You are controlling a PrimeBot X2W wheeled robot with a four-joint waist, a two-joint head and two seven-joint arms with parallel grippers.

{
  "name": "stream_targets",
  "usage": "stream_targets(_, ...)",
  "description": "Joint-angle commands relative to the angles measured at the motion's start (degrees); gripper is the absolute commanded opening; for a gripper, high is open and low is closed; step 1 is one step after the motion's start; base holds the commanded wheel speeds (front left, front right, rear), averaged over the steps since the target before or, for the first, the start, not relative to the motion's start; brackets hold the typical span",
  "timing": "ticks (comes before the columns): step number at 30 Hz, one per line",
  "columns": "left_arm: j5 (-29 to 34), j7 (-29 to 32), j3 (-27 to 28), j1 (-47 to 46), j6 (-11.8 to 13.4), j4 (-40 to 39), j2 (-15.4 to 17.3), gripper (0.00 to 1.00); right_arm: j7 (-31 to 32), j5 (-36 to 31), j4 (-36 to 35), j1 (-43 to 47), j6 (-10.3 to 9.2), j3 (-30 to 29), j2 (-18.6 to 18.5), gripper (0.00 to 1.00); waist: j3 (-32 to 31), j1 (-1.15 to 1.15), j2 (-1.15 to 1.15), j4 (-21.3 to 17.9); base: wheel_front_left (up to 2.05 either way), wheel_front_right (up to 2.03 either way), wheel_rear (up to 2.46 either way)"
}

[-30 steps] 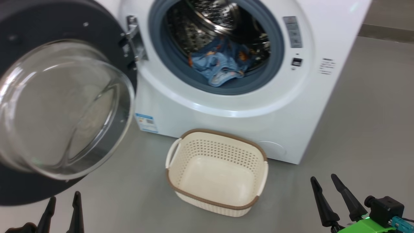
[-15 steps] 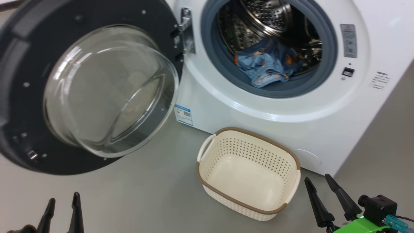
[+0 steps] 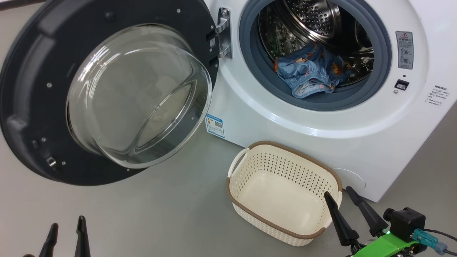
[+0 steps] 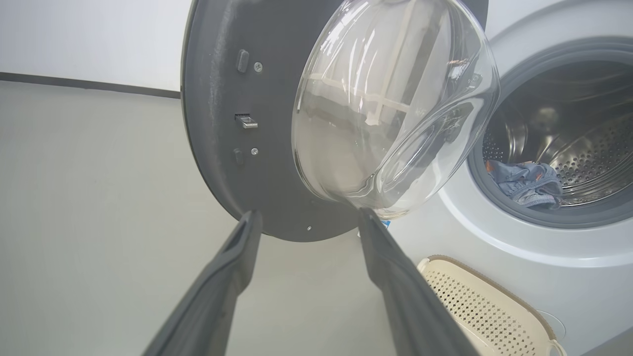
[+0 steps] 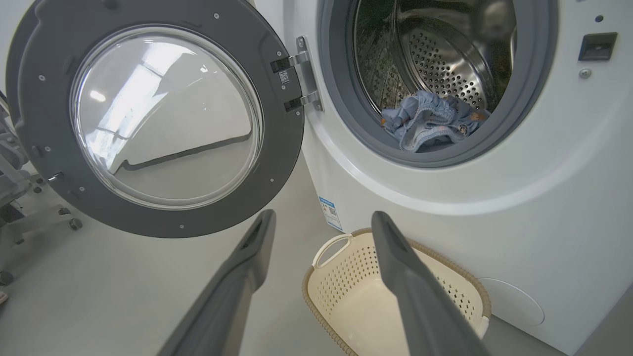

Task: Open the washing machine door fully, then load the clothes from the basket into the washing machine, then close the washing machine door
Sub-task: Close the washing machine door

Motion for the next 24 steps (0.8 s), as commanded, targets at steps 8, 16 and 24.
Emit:
stream_targets(8,0.19,-0.36,3.0,-1.27,-0.09,-3.28,1.33,0.0,-0.45,1.12,-0.93,-1.85,0.09,1.9,-0.45,1.0,-0.11,0.0,0.0,-0.01,0.0,0.0,0.0)
stream_targets(16,-4.19,-0.36,5.23,-7.23,-0.09,-9.47,8.39,0.0,-0.45,0.7,-1.51,-0.68,0.09,0.49,-0.19,1.0,1.07,0.0,0.0,0.02,0.0,0.0,0.0)
stream_targets(24,-16.6,-0.36,6.45,-22.9,-0.09,-6.05,25.25,0.0,-0.45,-0.35,-2.37,-0.27,0.09,-1.16,-0.26,1.0,3.6,0.0,0.0,-0.7,0.0,0.0,0.0)
